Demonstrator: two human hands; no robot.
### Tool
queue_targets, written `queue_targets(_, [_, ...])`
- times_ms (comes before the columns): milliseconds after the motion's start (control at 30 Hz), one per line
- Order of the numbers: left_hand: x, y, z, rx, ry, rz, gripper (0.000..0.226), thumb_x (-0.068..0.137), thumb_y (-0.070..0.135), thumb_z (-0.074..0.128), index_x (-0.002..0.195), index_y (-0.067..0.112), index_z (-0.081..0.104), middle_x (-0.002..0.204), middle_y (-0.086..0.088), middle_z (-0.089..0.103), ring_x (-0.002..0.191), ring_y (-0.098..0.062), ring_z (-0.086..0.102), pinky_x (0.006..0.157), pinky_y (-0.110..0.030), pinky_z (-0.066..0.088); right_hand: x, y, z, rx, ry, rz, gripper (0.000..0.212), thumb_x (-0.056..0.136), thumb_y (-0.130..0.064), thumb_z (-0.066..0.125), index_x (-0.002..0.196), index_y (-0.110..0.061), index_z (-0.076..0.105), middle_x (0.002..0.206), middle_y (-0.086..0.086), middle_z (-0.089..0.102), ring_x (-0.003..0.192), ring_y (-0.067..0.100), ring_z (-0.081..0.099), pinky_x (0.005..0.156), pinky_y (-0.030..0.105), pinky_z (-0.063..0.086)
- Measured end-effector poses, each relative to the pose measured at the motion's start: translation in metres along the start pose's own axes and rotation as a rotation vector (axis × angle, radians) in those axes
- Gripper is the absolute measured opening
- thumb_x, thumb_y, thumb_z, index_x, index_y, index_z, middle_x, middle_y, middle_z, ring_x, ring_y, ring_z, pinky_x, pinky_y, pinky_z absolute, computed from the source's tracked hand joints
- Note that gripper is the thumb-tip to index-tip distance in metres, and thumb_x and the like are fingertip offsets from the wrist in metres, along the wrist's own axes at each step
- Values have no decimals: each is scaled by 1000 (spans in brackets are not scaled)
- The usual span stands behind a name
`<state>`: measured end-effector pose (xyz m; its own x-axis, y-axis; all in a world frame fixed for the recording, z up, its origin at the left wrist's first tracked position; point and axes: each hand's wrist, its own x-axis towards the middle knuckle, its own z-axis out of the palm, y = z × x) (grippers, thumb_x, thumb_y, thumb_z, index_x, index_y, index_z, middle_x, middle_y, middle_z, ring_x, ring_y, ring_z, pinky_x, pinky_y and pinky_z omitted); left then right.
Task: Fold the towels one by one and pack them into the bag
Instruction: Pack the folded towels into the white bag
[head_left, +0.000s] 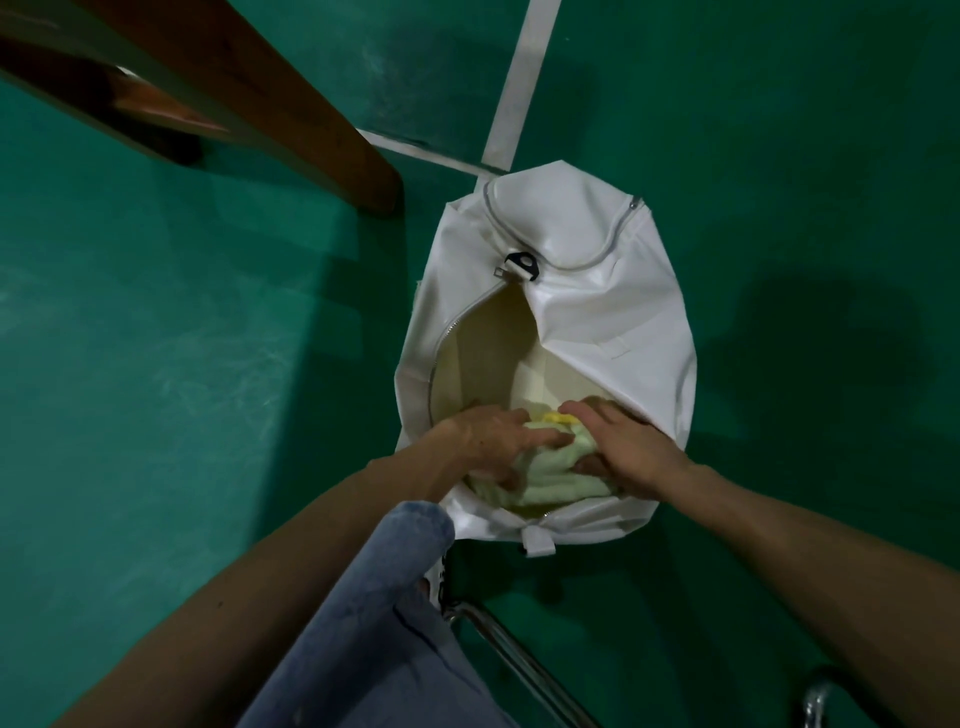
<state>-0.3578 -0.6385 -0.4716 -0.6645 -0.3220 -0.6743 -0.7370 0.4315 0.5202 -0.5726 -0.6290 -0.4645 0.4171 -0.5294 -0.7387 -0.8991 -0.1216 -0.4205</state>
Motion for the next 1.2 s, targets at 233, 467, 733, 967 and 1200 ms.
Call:
queue_targets(233, [-12, -15, 17, -349, 100, -26, 90, 84, 34, 71, 147, 49, 9, 146, -7, 31, 121, -29, 45, 95, -35, 45, -2, 16, -8, 50, -115, -130, 87, 88, -36, 71, 144, -61, 9, 155, -4, 22, 138, 19, 31, 116, 36, 30])
queue_targets(467, [-11, -25, 16, -427, -30, 15, 84, 85, 23, 70, 149, 42, 18, 136, 2, 37, 115, -16, 42, 95, -10, 33, 12, 15, -6, 62, -196, -70, 89, 83, -39, 74, 150, -45, 15, 154, 0, 26, 134, 25, 35, 111, 41, 36])
queue_targets(733, [-6, -35, 26, -258, -22, -118, 91, 84, 43, 69, 149, 49, 6, 156, -9, 16, 141, -36, 22, 114, -42, 24, 28, 16, 13, -89, -198, 37, 84, 88, -53, 61, 148, -53, 2, 161, -5, 2, 147, 30, 9, 119, 47, 16])
queue_targets(967, [-6, -38, 28, -416, 70, -173, 115, 62, 64, 74, 152, 30, 12, 151, -5, 25, 136, -28, 30, 109, -38, 30, 22, 11, -1, 37, -178, 39, 88, 85, -47, 69, 149, -50, 9, 157, -4, 13, 142, 28, 22, 116, 41, 26])
queue_targets(1200, [-56, -11, -35, -516, 354, -96, 85, 78, 36, 78, 147, 25, 29, 145, -2, 34, 128, -16, 37, 105, -23, 33, -24, -38, -53, 241, 78, 6, 85, 79, -38, 80, 148, -28, 31, 143, 5, 47, 128, 20, 47, 93, 21, 35])
